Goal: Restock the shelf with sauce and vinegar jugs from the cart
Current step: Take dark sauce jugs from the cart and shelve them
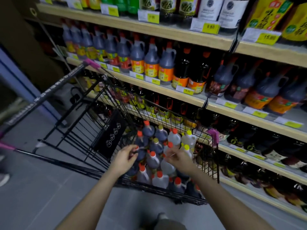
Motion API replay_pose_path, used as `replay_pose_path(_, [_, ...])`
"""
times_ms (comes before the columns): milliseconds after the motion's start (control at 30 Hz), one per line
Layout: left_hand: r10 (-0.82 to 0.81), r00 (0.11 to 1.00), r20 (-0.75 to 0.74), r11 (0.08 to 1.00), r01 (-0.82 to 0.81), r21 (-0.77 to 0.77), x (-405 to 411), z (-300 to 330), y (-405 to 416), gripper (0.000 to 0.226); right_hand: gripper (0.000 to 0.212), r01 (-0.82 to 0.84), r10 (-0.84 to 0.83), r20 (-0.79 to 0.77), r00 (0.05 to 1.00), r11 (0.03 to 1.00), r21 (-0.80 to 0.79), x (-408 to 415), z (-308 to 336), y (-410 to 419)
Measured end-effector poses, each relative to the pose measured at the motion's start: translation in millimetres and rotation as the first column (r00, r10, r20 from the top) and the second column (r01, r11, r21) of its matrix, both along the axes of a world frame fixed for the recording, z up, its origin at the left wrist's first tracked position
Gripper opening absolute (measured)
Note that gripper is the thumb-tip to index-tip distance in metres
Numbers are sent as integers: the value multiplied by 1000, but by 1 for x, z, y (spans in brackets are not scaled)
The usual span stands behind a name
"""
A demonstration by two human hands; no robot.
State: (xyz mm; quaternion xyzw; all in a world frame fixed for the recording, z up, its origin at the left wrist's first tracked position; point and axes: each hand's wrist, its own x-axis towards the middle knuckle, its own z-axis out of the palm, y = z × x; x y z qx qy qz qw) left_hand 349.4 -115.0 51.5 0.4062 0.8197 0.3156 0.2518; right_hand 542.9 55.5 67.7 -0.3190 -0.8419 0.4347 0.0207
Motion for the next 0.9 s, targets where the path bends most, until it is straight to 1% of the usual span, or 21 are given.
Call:
replay_pose_path(67, [25,1000,6,1000,-25,8,-2,-1,-1,28,19,-27,29,29,999,998,-53,-3,-9,-2])
replay_pose_path(133, [45,998,-49,999,-44,10,-8,-4,-4,31,17,-41,46,46,998,995,-93,-9,-16,-2])
replay_pose_path(233, [18,986,-168,999,-23,-23,-28,-8,-8,41,34,-26,32,45,998,992,-127,-25,-20,-1])
replay_pose_path(267, [7,978,-208,999,-17,-45,-38,-9,-8,47,28,-18,25,49,999,991,-132,-34,-20,-1])
replay_pose_path(300, [-5,967,-253,998,-12,-65,-49,-8,-6,52,15,-22,28,52,998,993,-115,-43,-18,-2])
replay_pose_path(333, [-16,957,-290,997,-8,-81,-62,-6,-3,55,9,-37,42,53,998,994,-102,-54,-16,-2])
replay_pose_path(433, [-57,937,-345,996,30,-84,-108,-3,14,66,14,-20,22,20,1000,996,-88,-89,-20,-1])
replay_pose_path(500, [-113,933,-340,992,87,-92,-141,-3,29,68,11,16,-17,-10,1000,995,-102,-109,-25,0])
replay_pose_path(567, [-179,931,-317,982,150,-112,-169,-5,45,58,4,68,-69,-17,997,994,-88,-128,-30,2])
replay_pose_path(600, [-206,928,-310,977,177,-119,-180,-8,52,52,9,105,-106,-17,994,992,-77,-135,-31,2])
replay_pose_path(633, [-225,926,-303,973,197,-121,-189,-13,58,49,19,140,-141,-12,990,988,-64,-142,-33,3])
replay_pose_path(667, [-239,926,-294,970,212,-121,-197,-18,63,48,24,170,-171,-10,985,984,-55,-150,-36,3])
replay_pose_path(767, [-267,929,-258,961,236,-143,-213,-38,75,47,27,244,-245,-9,969,967,-76,-177,-53,7])
replay_pose_path(900, [-287,940,-183,950,257,-175,-218,-80,84,48,44,313,-312,25,950,946,-82,-214,-100,15])
